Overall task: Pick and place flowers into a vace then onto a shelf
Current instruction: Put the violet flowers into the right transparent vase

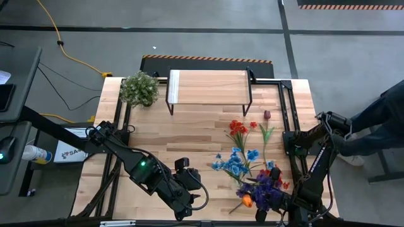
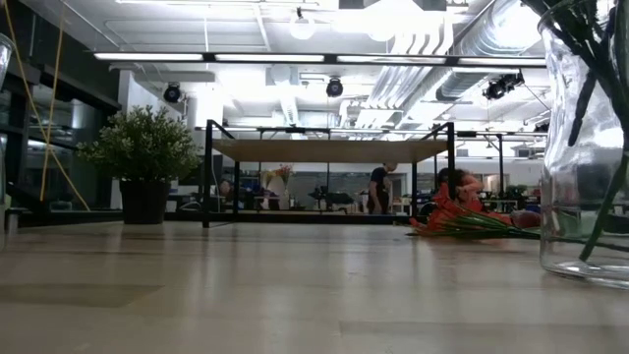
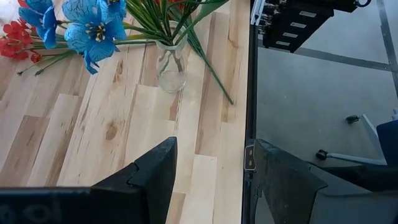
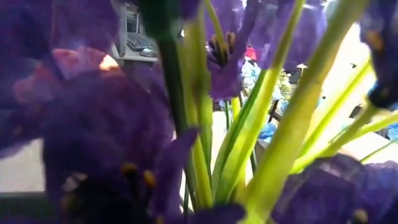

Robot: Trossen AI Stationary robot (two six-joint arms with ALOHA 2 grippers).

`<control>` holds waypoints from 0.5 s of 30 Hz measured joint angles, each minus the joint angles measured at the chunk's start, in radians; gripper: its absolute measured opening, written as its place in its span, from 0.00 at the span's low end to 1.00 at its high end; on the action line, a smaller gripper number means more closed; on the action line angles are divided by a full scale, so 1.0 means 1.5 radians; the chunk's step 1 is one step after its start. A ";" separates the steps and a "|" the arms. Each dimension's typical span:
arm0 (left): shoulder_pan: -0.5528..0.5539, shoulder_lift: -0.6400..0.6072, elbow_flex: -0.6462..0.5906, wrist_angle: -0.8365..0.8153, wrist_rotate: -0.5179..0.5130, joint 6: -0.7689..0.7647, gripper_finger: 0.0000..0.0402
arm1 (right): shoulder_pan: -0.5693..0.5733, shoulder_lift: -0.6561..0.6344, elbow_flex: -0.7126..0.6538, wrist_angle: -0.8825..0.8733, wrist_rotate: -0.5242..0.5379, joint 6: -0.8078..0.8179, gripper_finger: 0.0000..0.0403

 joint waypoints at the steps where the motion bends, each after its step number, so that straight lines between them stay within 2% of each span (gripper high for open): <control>1: 0.000 0.000 0.000 0.000 0.000 0.000 0.61 | 0.000 0.000 0.000 0.000 0.004 0.000 0.49; 15: 0.000 0.000 0.000 0.000 0.000 0.000 0.61 | 0.000 0.000 0.000 0.000 0.012 -0.005 0.68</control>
